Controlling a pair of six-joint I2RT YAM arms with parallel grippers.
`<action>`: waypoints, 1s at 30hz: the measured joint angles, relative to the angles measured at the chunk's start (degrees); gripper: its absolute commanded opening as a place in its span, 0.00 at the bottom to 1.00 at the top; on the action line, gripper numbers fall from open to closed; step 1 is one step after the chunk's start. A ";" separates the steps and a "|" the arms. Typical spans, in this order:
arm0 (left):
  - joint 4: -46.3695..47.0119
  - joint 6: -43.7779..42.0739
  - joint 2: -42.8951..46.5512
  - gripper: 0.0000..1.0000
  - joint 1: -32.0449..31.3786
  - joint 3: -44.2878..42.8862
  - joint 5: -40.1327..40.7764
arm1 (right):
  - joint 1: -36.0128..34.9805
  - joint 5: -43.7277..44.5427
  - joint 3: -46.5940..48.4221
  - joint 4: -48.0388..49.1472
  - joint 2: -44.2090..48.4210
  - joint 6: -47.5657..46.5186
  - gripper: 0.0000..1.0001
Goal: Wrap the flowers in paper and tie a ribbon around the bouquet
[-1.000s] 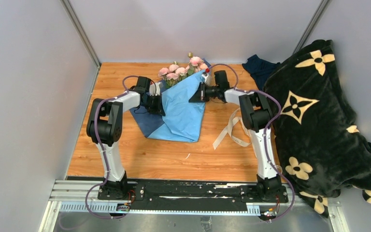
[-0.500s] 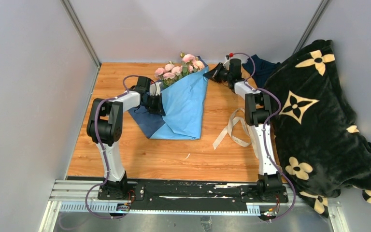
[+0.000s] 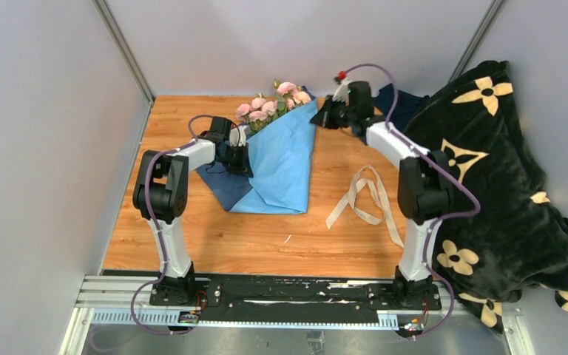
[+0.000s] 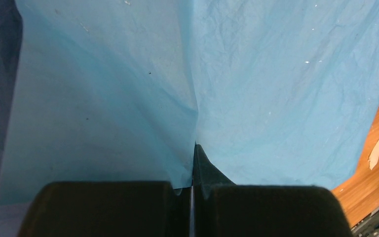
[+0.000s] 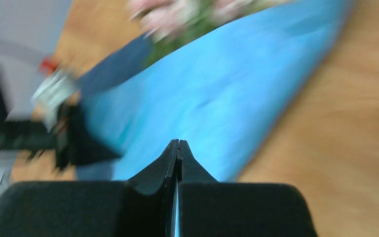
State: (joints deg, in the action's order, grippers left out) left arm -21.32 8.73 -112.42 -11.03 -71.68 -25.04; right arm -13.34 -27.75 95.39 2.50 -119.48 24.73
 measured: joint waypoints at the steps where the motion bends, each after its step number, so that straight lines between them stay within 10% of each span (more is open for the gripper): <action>1: 0.00 0.00 0.07 0.00 0.00 0.00 0.09 | -1.90 -1.36 -3.67 0.63 3.43 -1.07 0.00; 10: 0.00 0.02 0.13 0.00 -0.31 0.00 0.83 | -23.91 -16.24 -27.58 4.31 7.13 -4.33 0.00; 21: -0.13 -0.02 0.44 0.00 -0.52 0.00 1.97 | -23.23 -23.26 -48.24 17.42 10.08 0.15 0.00; 30: -0.17 -0.07 0.50 0.00 -0.70 0.00 2.38 | -23.26 -20.17 -43.12 -2.36 17.25 -7.06 0.00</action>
State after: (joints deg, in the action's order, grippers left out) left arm -21.50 8.67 -111.92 -11.73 -71.68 -22.65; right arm -36.60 -47.92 52.27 0.14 -102.24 17.67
